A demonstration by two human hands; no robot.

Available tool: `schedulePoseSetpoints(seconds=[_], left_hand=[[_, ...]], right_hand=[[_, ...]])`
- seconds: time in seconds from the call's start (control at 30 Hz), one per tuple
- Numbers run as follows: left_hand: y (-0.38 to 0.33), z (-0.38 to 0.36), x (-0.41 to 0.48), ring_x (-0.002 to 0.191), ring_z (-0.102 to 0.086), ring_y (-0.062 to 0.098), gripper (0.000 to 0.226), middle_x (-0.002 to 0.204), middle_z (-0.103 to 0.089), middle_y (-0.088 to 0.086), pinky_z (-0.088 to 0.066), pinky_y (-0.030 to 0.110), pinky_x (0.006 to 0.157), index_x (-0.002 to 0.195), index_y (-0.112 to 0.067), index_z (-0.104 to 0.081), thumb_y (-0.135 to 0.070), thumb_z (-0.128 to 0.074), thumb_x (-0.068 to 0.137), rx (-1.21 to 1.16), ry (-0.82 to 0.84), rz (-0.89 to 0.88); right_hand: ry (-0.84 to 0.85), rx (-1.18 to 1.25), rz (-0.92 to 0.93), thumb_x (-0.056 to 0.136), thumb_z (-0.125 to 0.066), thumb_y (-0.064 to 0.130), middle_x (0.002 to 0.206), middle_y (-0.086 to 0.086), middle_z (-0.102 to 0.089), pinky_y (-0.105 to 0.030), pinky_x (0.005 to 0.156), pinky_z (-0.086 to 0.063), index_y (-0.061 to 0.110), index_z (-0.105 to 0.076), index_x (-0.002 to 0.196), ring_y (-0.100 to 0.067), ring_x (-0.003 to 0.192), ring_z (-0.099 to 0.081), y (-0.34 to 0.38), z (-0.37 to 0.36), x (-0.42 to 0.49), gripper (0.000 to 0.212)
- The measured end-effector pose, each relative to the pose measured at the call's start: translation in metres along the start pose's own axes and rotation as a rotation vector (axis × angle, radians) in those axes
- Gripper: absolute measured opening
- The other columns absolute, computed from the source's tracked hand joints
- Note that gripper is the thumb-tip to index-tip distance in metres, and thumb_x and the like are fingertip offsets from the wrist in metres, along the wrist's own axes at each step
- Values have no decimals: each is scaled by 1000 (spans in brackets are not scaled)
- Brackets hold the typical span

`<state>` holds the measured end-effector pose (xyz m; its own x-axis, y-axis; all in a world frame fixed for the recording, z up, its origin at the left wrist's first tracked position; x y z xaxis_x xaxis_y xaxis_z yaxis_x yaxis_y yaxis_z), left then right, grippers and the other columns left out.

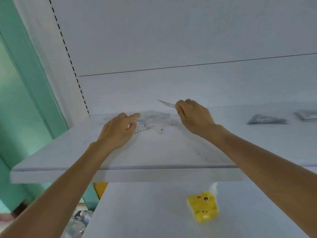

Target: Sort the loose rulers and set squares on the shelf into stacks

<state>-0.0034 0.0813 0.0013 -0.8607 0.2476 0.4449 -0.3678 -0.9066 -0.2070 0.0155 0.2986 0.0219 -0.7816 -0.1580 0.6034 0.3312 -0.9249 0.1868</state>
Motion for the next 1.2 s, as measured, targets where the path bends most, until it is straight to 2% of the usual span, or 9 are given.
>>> schedulePoseSetpoints(seconds=[0.17, 0.23, 0.33, 0.5, 0.63, 0.93, 1.03, 1.1, 1.2], left_hand=[[-50, -12, -1, 108, -53, 27, 35, 108, -55, 6, -41, 34, 84, 127, -21, -53, -29, -45, 94, -88, 79, -48], [-80, -18, -1, 99, -57, 25, 34, 104, -59, 5, -43, 32, 84, 118, -13, -59, -29, -58, 88, -200, 81, -98], [-128, -24, 3, 82, -53, 14, 47, 94, -54, 1, -37, 22, 77, 124, -18, -58, -33, -69, 80, -303, 92, -203], [-201, -43, 9, 83, -46, 11, 51, 91, -47, -1, -36, 24, 78, 133, -32, -48, -43, -59, 85, -307, 141, -367], [-252, -60, 18, 84, -48, 12, 55, 96, -53, -4, -43, 31, 83, 137, -34, -40, -52, -50, 87, -276, 170, -447], [-352, -95, 61, 78, -54, 10, 38, 94, -58, -3, -38, 20, 75, 114, -10, -62, -25, -67, 80, -407, 96, -357], [-380, -106, 71, 80, -56, 13, 39, 93, -58, -1, -43, 23, 76, 113, -15, -63, -34, -68, 80, -402, 69, -300], [-398, -115, 72, 83, -57, 14, 42, 93, -56, -3, -46, 28, 80, 121, -22, -59, -42, -62, 83, -360, 48, -299], [-413, -124, 69, 85, -55, 10, 44, 92, -53, -8, -44, 28, 78, 127, -30, -54, -47, -54, 86, -342, -6, -270]], right_hand=[[48, -122, -120, 99, -24, 26, 80, -3, -47, -32, 65, -34, 11, -48, 90, -24, 79, -46, -56, 44, -64, 30], [59, -151, -199, 99, -27, 27, 88, -6, -52, -35, 70, -39, 9, -54, 100, -26, 88, -50, -84, 59, -90, 33], [50, -188, -329, 99, -33, 29, 110, -8, -56, -35, 80, -39, 14, -55, 116, -27, 107, -49, -122, 81, -121, 32], [34, -252, -397, 97, -41, 29, 123, -9, -55, -35, 91, -39, 14, -54, 124, -27, 118, -47, -166, 111, -152, 34], [37, -289, -396, 96, -44, 29, 132, -7, -52, -32, 95, -36, 15, -51, 129, -24, 123, -43, -199, 135, -163, 36], [69, -299, -343, 97, -44, 27, 133, -3, -53, -35, 100, -33, 14, -51, 129, -20, 123, -44, -314, 178, -162, 36], [100, -232, -307, 97, -43, 27, 129, -6, -56, -35, 99, -36, 13, -53, 127, -23, 119, -47, -351, 182, -149, 35], [128, -165, -293, 98, -41, 28, 123, -9, -58, -33, 95, -37, 12, -55, 124, -26, 114, -51, -373, 180, -141, 34], [168, -101, -246, 98, -41, 29, 119, -11, -59, -33, 93, -38, 12, -55, 123, -26, 110, -52, -392, 174, -134, 33]])
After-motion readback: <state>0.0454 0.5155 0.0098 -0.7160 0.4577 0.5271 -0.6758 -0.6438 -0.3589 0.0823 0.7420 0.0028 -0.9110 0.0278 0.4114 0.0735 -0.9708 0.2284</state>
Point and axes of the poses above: each hand's wrist, its own x-axis towards the middle knuckle, its own z-axis out of the back of the hand, y = z × x, the point moved 6 cm from there along x, towards the middle knuckle
